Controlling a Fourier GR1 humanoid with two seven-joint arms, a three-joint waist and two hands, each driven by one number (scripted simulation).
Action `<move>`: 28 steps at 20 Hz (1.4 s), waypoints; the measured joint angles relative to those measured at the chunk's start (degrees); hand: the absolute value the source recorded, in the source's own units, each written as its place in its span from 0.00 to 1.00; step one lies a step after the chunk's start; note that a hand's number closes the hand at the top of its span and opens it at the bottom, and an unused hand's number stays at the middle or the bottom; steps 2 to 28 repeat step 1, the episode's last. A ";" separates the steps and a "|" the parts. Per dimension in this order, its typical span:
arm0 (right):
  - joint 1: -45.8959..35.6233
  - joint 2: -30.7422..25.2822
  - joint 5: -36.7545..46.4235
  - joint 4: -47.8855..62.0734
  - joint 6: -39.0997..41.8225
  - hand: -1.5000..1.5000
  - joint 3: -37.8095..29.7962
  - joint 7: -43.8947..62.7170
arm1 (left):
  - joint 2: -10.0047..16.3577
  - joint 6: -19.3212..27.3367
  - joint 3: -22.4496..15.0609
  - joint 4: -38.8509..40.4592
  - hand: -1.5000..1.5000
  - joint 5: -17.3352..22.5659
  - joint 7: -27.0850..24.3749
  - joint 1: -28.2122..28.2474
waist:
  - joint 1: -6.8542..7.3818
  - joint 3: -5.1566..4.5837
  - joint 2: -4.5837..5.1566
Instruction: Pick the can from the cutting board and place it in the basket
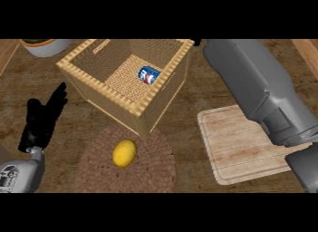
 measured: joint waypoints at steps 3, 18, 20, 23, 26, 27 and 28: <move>1.37 -0.84 -0.26 -2.02 0.16 0.00 -0.08 0.04 | 0.28 -0.08 0.47 0.16 0.50 0.20 0.03 0.10 | -0.40 0.00 -0.12; 1.37 -0.84 -0.26 -2.02 0.16 0.00 -0.08 0.04 | 0.28 -0.08 0.47 0.16 0.50 0.20 0.03 0.10 | -0.40 0.00 -0.12; 1.37 -0.84 -0.26 -2.02 0.16 0.00 -0.08 0.04 | 0.28 -0.08 0.47 0.16 0.50 0.20 0.03 0.10 | -0.40 0.00 -0.12; 1.37 -0.84 -0.26 -2.02 0.16 0.00 -0.08 0.04 | 0.28 -0.08 0.47 0.16 0.50 0.20 0.03 0.10 | -0.40 0.00 -0.12; 1.37 -0.84 -0.26 -2.02 0.16 0.00 -0.08 0.04 | 0.28 -0.08 0.47 0.16 0.50 0.20 0.03 0.10 | -0.40 0.00 -0.12; 1.37 -0.84 -0.26 -2.02 0.16 0.00 -0.08 0.04 | 0.28 -0.08 0.47 0.16 0.50 0.20 0.03 0.10 | -0.40 0.00 -0.12; 1.37 -0.84 -0.26 -2.02 0.16 0.00 -0.08 0.04 | 0.28 -0.08 0.47 0.16 0.50 0.20 0.03 0.10 | -0.40 0.00 -0.12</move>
